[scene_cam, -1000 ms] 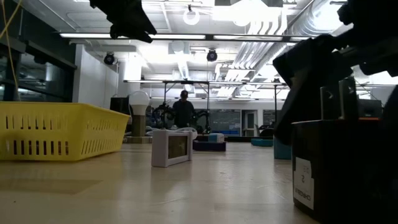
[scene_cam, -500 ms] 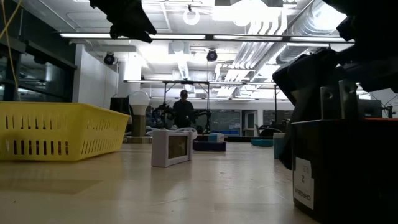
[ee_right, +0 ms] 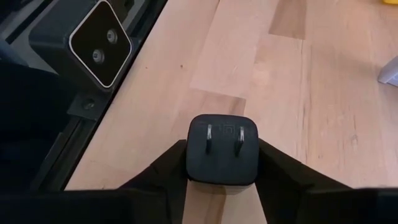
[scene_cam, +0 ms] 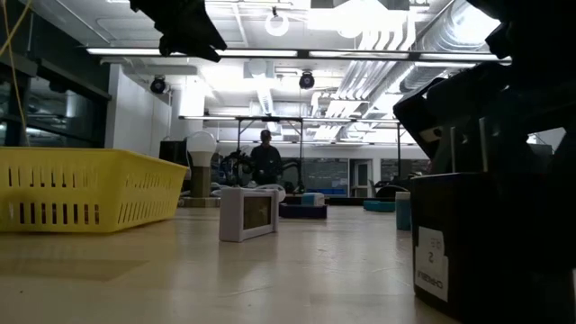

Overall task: Pick & Place Office items
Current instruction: Put the black charger adapter into the yellow bin

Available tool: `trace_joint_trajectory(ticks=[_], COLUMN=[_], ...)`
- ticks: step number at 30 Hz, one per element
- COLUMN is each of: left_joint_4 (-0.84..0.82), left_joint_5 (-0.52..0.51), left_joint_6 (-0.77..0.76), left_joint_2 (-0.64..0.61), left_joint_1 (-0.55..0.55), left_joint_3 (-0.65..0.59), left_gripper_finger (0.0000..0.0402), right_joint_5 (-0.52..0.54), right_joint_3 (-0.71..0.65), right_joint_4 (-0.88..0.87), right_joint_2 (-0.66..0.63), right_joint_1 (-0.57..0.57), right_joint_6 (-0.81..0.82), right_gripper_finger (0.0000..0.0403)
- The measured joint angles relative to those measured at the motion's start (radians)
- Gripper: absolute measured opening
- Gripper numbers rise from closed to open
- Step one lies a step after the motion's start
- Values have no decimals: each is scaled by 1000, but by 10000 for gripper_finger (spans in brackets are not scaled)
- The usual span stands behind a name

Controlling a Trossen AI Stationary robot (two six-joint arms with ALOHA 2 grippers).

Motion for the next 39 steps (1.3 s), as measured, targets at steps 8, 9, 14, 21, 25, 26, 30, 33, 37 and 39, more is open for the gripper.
trace_joint_trajectory(ticks=[8,9,14,21,25,26,30,33,37,39], left_joint_4=[0,0,0,0,0,0,0,0,0,0], left_joint_5=[0,0,0,0,0,0,0,0,0,0], left_joint_6=[0,0,0,0,0,0,0,0,0,0], left_joint_2=[0,0,0,0,0,0,0,0,0,0], left_joint_1=[0,0,0,0,0,0,0,0,0,0], left_joint_3=[0,0,0,0,0,0,0,0,0,0], left_gripper_finger=[184,184,184,184,184,184,184,184,184,184], right_joint_5=[1,1,8,-29,-81,-89,-108,-112,-167,-194], right_joint_3=[0,0,0,19,56,66,100,133,163,171], right_joint_4=[0,0,-3,-2,-10,-10,-8,-6,-6,0], right_joint_2=[0,0,-21,-71,-73,-73,-73,-73,-73,-73], right_joint_1=[0,0,-6,-57,-103,-113,-147,-174,-229,-260], right_joint_6=[-2,-4,-28,-115,-167,-185,-263,-327,-371,-376], right_gripper_finger=[142,140,142,140,141,141,140,141,140,140])
